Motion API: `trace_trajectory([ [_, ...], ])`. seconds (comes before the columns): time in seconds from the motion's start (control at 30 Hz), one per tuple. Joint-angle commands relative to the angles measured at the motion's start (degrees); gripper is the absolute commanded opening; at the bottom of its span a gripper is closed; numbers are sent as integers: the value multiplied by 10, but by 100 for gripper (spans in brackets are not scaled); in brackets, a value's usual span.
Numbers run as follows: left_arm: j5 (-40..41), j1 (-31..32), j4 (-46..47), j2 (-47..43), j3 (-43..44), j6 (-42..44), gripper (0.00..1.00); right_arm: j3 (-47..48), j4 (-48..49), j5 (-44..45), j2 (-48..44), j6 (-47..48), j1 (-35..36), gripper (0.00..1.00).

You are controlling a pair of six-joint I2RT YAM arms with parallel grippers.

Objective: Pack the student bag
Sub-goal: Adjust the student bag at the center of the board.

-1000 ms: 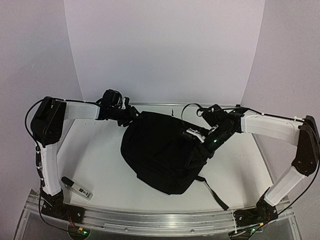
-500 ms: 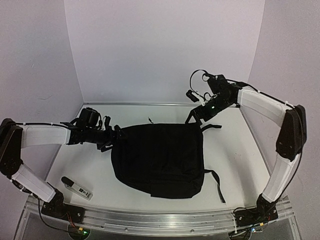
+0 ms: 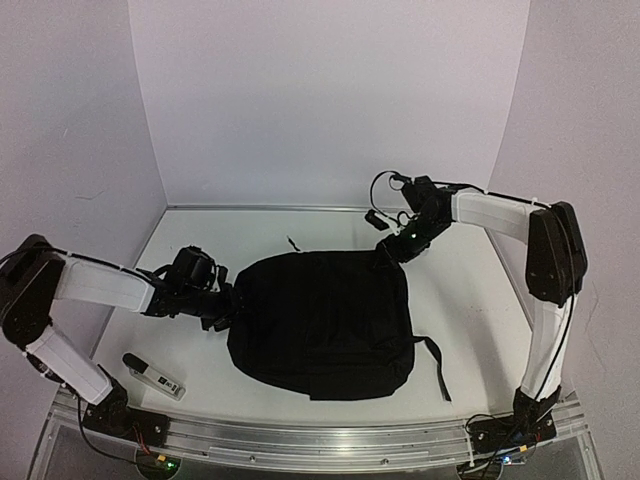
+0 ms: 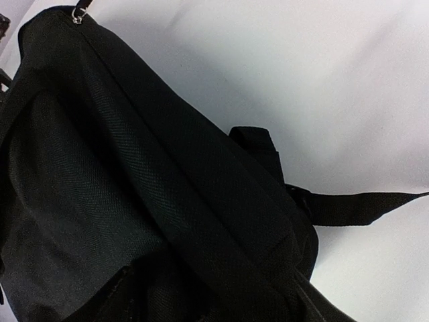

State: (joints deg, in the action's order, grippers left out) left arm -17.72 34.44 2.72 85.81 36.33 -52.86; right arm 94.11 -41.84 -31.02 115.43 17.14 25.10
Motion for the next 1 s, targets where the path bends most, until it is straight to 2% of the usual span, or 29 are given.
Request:
trace_trajectory([
  [0.0,-15,-3,47,111,86,6,28,-81,-33,4,-79,34,-1,64],
  [0.07,-32,-16,49,165,141,19,19,-123,-35,2,-112,40,-4,64],
  [0.2,-57,-40,21,258,298,60,11,-198,-42,-35,-180,44,-4,67],
  [0.37,-73,-52,-82,393,523,115,11,-268,-51,-95,-246,36,2,73],
  [0.47,-87,-56,-85,439,598,120,14,-292,-56,-121,-271,32,16,75],
  [0.53,-81,-57,-107,451,646,136,23,-302,-56,-125,-282,28,35,76],
  [0.7,-43,-65,-182,398,689,185,66,-279,-61,-129,-294,9,48,77],
  [0.9,22,-79,-240,275,624,219,98,-193,-67,-97,-316,-19,45,90],
  [0.97,36,-81,-249,231,594,221,99,-163,-67,-62,-314,-18,39,95],
])
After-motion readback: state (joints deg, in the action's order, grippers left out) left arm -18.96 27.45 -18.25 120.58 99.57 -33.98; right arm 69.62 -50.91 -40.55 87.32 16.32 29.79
